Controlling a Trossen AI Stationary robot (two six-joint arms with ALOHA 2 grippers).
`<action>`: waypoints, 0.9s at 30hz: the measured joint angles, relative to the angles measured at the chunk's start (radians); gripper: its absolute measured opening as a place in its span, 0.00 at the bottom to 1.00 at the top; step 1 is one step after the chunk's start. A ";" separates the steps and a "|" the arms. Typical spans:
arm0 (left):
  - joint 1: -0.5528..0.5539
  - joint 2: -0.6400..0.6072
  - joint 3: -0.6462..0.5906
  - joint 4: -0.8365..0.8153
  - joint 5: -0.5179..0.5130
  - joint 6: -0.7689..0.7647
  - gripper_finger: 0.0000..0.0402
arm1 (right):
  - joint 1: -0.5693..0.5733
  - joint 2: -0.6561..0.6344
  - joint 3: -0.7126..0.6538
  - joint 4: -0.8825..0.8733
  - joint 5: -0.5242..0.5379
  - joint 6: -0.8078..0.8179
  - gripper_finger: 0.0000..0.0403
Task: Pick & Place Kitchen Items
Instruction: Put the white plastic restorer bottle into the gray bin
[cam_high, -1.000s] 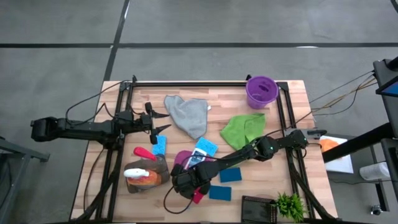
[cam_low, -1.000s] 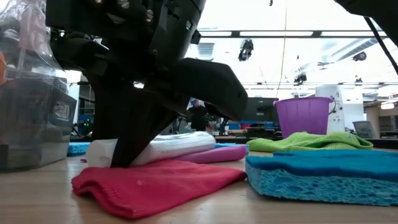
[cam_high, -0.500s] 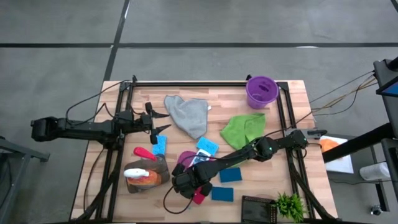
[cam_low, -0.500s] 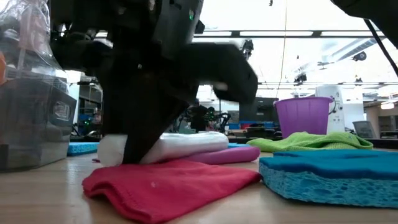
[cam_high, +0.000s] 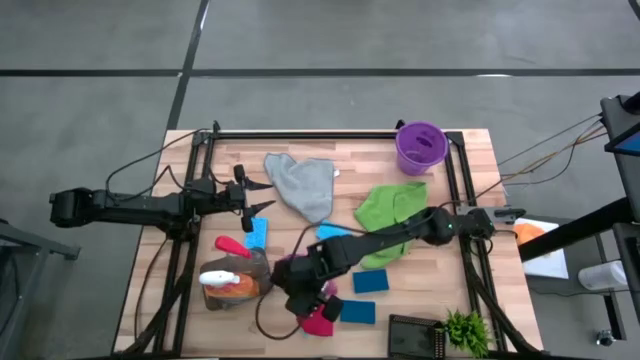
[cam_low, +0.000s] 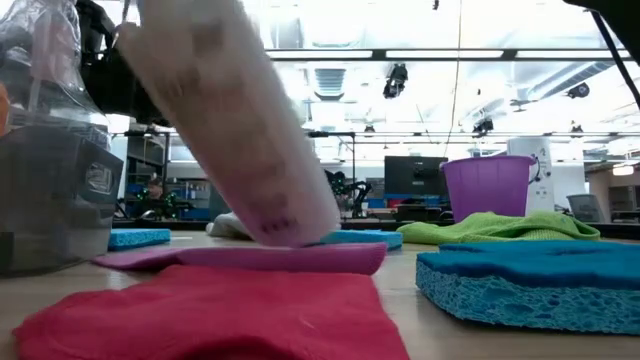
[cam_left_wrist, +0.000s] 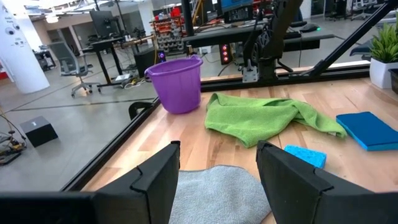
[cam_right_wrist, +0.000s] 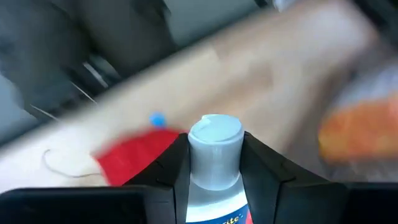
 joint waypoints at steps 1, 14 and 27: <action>0.000 0.000 0.000 0.000 0.000 0.000 0.53 | -0.008 -0.007 0.000 0.018 -0.071 0.007 0.26; 0.000 0.000 0.000 -0.003 0.000 0.000 0.53 | -0.028 -0.007 -0.049 0.538 -0.470 0.079 0.26; 0.000 0.000 0.000 -0.005 0.000 -0.003 0.53 | 0.006 -0.006 -0.335 1.576 -0.162 0.343 0.26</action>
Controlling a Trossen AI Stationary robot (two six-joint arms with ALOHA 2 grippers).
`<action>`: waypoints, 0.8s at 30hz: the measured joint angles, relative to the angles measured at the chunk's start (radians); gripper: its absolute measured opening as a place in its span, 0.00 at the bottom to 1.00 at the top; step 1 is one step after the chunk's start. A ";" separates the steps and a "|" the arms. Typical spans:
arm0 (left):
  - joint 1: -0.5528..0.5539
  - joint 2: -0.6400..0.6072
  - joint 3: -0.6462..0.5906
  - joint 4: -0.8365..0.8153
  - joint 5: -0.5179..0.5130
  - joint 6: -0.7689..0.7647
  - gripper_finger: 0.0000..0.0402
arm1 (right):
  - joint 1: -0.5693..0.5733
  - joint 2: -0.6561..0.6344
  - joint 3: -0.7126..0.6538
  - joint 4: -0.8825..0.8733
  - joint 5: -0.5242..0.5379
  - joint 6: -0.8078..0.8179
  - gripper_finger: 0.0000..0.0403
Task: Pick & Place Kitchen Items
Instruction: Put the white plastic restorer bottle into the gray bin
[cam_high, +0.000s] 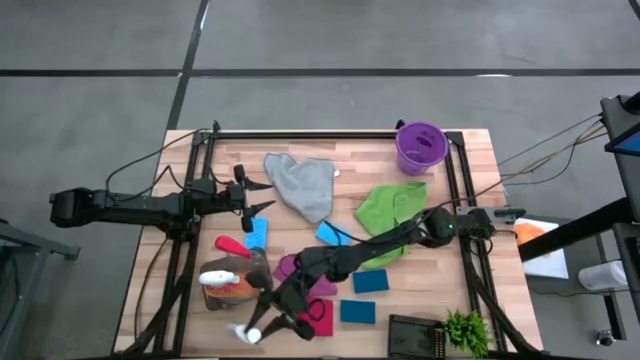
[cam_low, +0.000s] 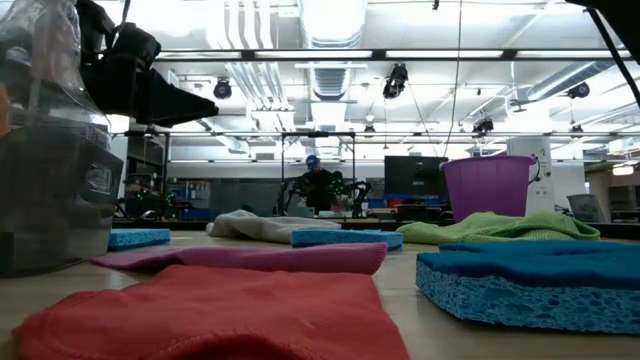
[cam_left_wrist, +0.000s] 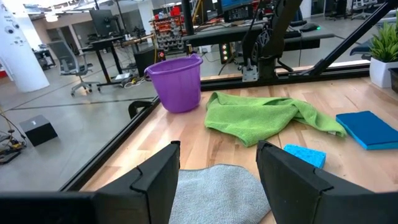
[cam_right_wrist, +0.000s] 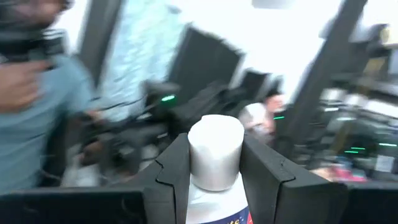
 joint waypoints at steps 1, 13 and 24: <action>0.000 0.000 0.000 -0.002 0.000 0.000 0.53 | 0.002 0.000 -0.021 0.045 0.043 0.015 0.26; 0.000 0.000 0.000 -0.001 0.008 -0.004 0.53 | 0.030 -0.077 -0.249 0.121 0.270 0.016 0.26; -0.002 -0.049 0.001 0.032 0.034 -0.004 0.53 | 0.083 -0.332 -0.576 0.230 0.524 -0.157 0.26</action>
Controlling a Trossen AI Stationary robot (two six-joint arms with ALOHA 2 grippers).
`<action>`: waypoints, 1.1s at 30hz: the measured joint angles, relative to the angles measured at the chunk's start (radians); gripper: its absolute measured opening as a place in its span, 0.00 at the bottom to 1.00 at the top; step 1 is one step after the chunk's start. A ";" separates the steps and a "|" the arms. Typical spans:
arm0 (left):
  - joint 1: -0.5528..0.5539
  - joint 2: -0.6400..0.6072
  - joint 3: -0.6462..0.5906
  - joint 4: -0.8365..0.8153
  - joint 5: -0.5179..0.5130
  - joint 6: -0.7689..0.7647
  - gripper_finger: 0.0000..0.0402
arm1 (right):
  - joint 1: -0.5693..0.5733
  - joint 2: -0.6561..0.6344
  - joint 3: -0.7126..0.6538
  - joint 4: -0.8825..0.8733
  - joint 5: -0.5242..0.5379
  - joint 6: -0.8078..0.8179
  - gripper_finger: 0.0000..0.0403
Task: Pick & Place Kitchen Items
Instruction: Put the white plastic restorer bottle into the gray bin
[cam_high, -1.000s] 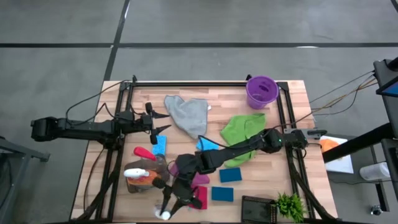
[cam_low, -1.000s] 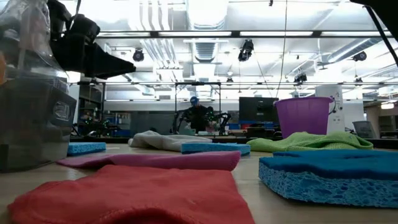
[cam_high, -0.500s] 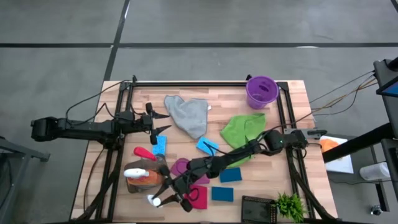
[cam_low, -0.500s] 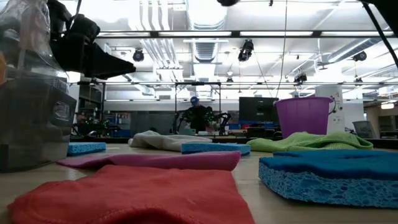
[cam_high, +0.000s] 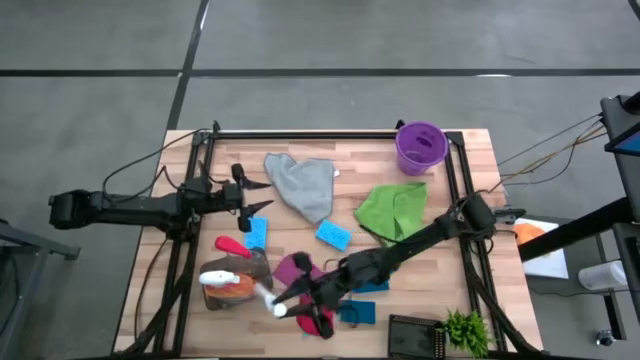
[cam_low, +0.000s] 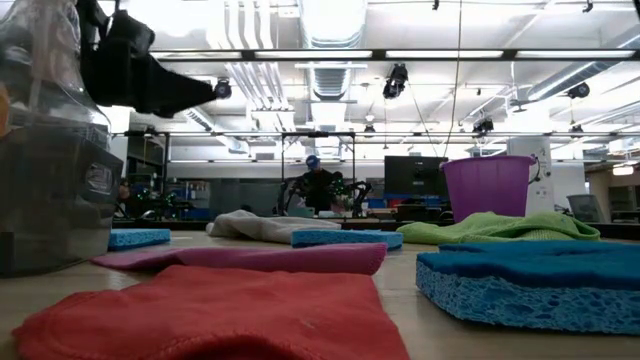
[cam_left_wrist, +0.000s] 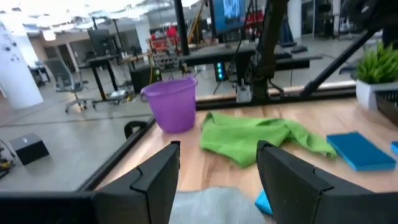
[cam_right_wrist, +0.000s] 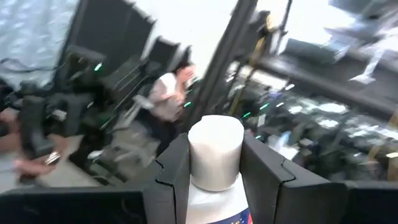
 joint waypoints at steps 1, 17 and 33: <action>0.000 -0.015 0.000 -0.001 0.000 0.000 0.53 | 0.000 -0.014 -0.031 0.041 0.017 -0.006 0.26; -0.001 -0.134 0.000 -0.131 0.000 0.007 0.53 | -0.103 0.085 -0.104 0.261 0.040 0.150 0.26; -0.001 -0.134 -0.001 -0.135 -0.001 0.008 0.53 | -0.112 0.189 -0.031 0.217 0.027 0.204 0.26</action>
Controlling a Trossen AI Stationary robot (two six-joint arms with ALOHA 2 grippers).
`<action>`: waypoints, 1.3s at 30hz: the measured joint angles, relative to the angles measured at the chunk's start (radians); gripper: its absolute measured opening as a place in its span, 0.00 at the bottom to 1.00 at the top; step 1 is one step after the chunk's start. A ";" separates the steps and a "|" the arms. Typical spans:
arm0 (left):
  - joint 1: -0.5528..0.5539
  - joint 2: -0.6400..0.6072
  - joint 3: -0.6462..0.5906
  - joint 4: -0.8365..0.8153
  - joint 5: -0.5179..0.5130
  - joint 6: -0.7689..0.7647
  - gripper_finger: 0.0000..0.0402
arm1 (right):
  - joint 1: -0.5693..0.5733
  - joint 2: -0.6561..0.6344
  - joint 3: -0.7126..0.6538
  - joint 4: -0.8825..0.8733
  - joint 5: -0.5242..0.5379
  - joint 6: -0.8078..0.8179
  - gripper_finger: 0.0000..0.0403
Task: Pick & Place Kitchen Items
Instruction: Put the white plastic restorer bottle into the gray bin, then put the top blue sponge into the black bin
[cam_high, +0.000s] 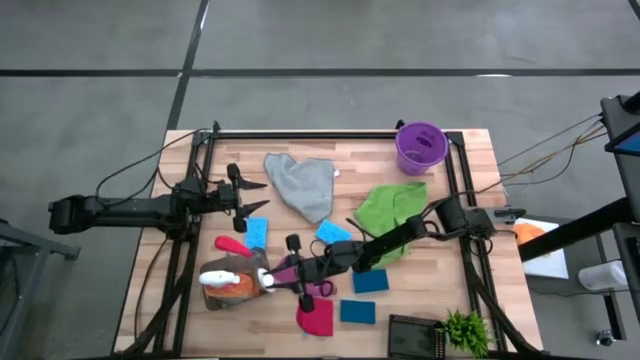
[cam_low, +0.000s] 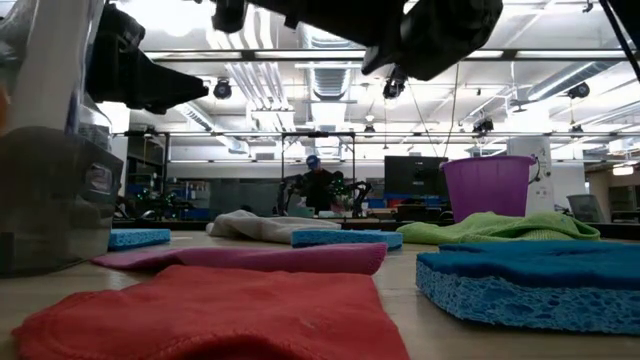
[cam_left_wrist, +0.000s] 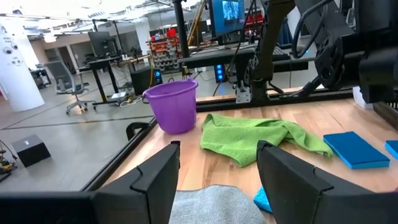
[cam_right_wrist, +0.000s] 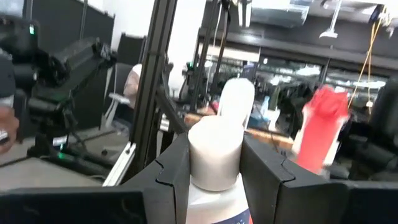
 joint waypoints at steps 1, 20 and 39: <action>0.000 0.000 0.000 0.000 0.000 0.000 0.53 | -0.001 0.000 0.001 -0.015 0.000 0.000 0.26; 0.000 0.000 -0.001 0.000 0.000 0.000 0.53 | -0.017 -0.002 0.075 -0.259 0.005 0.002 0.54; 0.000 0.000 -0.001 0.001 0.000 -0.001 0.53 | 0.010 -0.006 0.077 -0.165 -0.003 -0.044 0.69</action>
